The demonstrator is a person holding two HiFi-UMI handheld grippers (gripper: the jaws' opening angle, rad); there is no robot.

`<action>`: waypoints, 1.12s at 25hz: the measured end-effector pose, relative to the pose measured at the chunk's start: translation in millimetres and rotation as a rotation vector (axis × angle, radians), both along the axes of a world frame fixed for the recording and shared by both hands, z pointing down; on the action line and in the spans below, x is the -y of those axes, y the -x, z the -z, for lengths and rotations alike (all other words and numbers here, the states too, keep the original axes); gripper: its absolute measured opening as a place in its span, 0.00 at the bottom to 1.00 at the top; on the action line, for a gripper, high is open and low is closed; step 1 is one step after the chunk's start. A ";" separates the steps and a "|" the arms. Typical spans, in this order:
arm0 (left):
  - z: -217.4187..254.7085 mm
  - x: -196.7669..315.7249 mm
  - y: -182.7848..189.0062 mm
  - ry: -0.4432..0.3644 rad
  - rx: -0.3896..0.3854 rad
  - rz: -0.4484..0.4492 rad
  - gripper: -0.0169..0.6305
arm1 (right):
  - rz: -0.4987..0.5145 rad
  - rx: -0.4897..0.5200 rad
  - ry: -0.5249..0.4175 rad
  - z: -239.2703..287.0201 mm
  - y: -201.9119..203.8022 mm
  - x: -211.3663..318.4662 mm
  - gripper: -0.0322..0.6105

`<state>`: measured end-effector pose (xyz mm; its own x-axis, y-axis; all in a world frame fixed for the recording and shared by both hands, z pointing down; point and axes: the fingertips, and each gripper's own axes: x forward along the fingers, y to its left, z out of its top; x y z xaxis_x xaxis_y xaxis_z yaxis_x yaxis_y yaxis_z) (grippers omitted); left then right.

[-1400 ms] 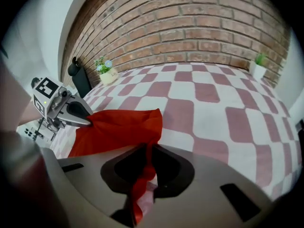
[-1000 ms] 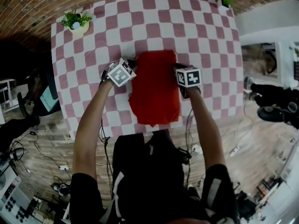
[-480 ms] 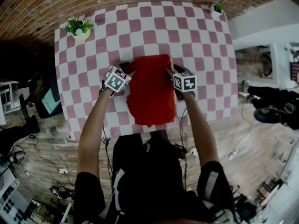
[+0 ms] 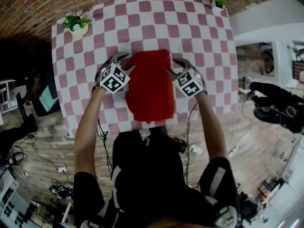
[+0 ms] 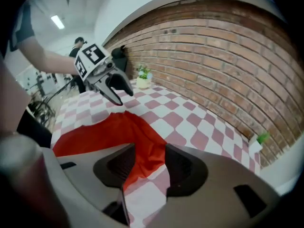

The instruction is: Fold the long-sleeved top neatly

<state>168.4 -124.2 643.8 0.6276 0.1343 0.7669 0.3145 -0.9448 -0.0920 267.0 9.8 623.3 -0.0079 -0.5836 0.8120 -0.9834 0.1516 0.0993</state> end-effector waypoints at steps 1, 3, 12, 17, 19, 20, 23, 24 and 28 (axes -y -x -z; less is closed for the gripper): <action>-2.5 -2.2 -2.7 -0.024 0.022 -0.038 0.33 | 0.047 -0.014 0.038 -3.9 -1.0 0.6 0.32; -9.9 -5.2 -9.1 -0.037 0.061 -0.090 0.33 | 0.119 -0.042 0.099 -13.0 -7.9 6.0 0.32; -61.0 -9.4 -18.3 0.009 0.250 -0.189 0.38 | 0.312 -0.017 0.349 -74.7 -32.5 34.7 0.42; -74.6 -7.9 -17.7 0.046 0.292 -0.173 0.39 | 0.349 0.062 0.442 -101.3 -34.8 31.4 0.42; -75.9 -9.6 -18.6 0.081 0.299 -0.176 0.39 | 0.356 0.088 0.447 -103.2 -34.0 36.1 0.42; -80.7 -9.6 -16.9 0.100 0.316 -0.179 0.39 | 0.361 0.097 0.451 -102.9 -33.9 38.1 0.42; -90.2 -11.7 -10.1 0.159 0.367 -0.188 0.35 | 0.370 0.142 0.458 -102.0 -30.6 39.9 0.42; -89.9 -13.6 -8.9 0.175 0.373 -0.193 0.32 | 0.372 0.163 0.455 -101.4 -28.1 39.9 0.41; -86.2 -21.6 -7.2 0.156 0.360 -0.247 0.18 | 0.387 0.202 0.438 -99.0 -20.5 37.1 0.25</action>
